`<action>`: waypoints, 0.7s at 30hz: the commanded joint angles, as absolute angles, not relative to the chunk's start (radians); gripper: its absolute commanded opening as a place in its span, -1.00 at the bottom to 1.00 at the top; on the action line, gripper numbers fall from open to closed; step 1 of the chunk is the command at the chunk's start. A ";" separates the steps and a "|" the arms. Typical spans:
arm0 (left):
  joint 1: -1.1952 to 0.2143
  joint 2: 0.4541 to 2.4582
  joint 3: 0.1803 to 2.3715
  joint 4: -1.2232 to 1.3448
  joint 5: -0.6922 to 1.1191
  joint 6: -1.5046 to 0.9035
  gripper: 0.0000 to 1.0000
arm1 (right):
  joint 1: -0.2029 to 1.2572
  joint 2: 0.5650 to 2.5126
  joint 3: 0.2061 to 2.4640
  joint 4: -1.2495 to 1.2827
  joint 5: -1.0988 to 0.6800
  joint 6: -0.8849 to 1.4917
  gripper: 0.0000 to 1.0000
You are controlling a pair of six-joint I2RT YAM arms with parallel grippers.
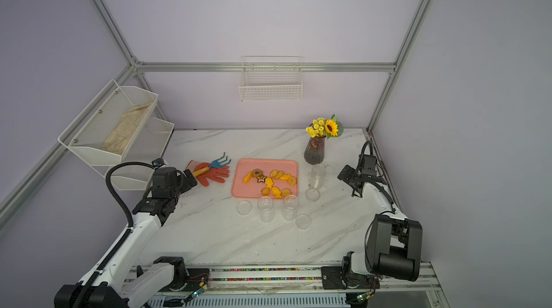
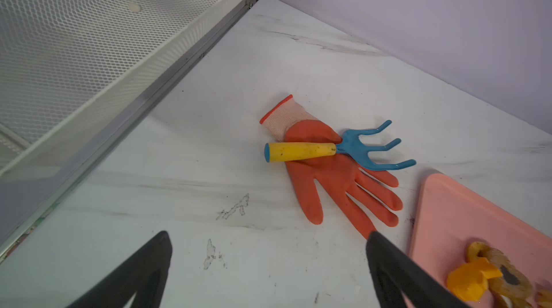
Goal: Pour the cookies out of the jar
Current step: Place the jar at the center of the board, then reset both arms
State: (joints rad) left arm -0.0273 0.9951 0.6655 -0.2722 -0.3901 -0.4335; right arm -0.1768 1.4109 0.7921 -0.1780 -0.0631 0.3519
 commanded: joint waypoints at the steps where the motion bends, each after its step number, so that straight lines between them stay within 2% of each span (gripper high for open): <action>1: -0.014 1.028 0.598 0.039 -0.467 -0.273 1.00 | -0.176 1.483 0.753 0.257 -0.076 0.229 0.95; 6: -0.001 1.141 0.527 0.262 -0.447 -0.218 1.00 | -0.175 1.598 0.641 0.477 -0.078 0.113 0.95; 13: 0.014 1.294 0.486 0.473 -0.379 -0.133 1.00 | -0.148 1.692 0.536 0.751 -0.140 0.128 0.95; 21: 0.018 1.404 0.434 0.707 -0.231 -0.063 1.00 | -0.046 1.709 0.417 1.003 -0.129 0.010 0.95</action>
State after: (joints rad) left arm 0.0120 1.4036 0.4637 0.5335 -0.3126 -0.1299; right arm -0.0734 1.6951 0.4389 0.8356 -0.1303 0.0860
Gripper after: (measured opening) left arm 0.998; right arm 0.976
